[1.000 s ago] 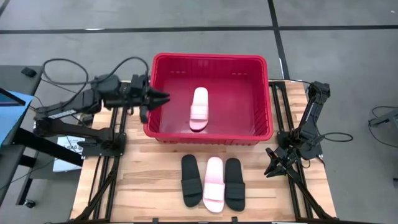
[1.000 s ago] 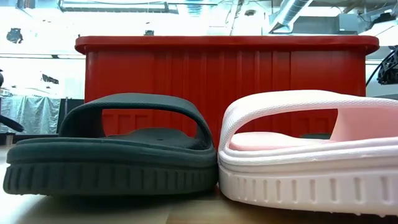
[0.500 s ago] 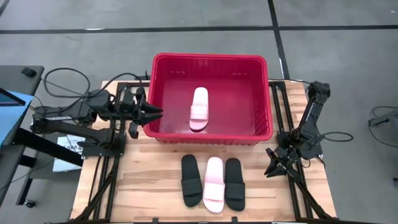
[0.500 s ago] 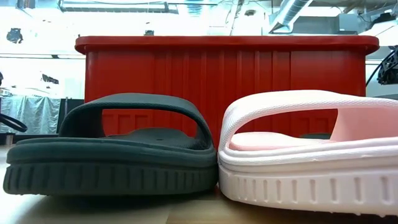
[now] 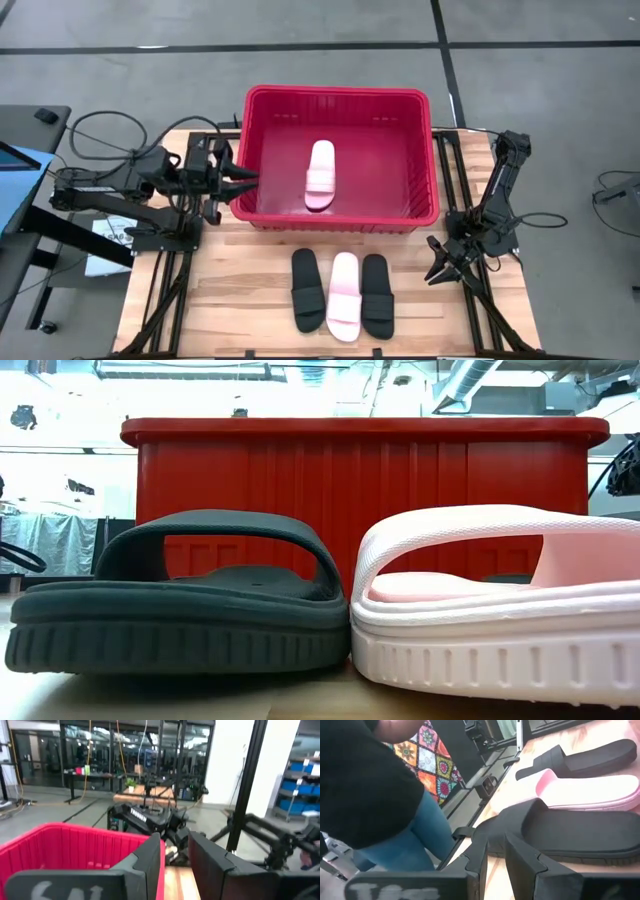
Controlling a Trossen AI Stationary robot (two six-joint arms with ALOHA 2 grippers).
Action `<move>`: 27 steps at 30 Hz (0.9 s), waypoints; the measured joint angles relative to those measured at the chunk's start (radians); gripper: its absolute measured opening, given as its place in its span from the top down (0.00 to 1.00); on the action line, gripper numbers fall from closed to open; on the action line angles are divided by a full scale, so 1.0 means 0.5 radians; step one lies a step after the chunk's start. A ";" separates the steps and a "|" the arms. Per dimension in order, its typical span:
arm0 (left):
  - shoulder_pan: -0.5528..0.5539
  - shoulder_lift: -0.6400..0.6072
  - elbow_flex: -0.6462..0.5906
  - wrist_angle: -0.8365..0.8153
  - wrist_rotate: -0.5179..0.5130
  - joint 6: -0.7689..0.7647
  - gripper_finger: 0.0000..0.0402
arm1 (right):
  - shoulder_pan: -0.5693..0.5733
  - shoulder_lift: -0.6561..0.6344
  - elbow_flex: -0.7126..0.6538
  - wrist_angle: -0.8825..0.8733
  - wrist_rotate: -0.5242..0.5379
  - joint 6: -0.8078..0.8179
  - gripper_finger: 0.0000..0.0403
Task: Pick and place slides into bin
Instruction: Put the pink slide into the red container
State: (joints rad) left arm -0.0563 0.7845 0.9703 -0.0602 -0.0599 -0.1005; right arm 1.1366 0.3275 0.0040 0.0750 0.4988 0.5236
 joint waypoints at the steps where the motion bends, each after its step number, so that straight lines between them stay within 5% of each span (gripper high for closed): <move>1: 0.000 0.000 0.000 0.020 -0.001 -0.024 0.77 | 0.000 0.000 0.001 0.005 -0.001 0.002 0.86; 10: 0.000 0.001 0.000 0.112 -0.044 -0.208 0.77 | -0.006 0.000 0.000 0.373 0.006 0.636 0.86; 21: 0.002 0.002 0.000 0.104 -0.171 -0.261 0.77 | -0.013 0.001 0.005 1.162 0.000 0.613 0.86; 27: 0.001 0.002 0.000 0.088 -0.159 -0.248 0.77 | -0.013 0.150 0.293 1.190 0.098 0.269 0.86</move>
State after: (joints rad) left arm -0.0559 0.7853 0.9703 -0.0165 -0.1394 -0.2243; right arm 1.1301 0.4023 0.1503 0.6701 0.5480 0.6582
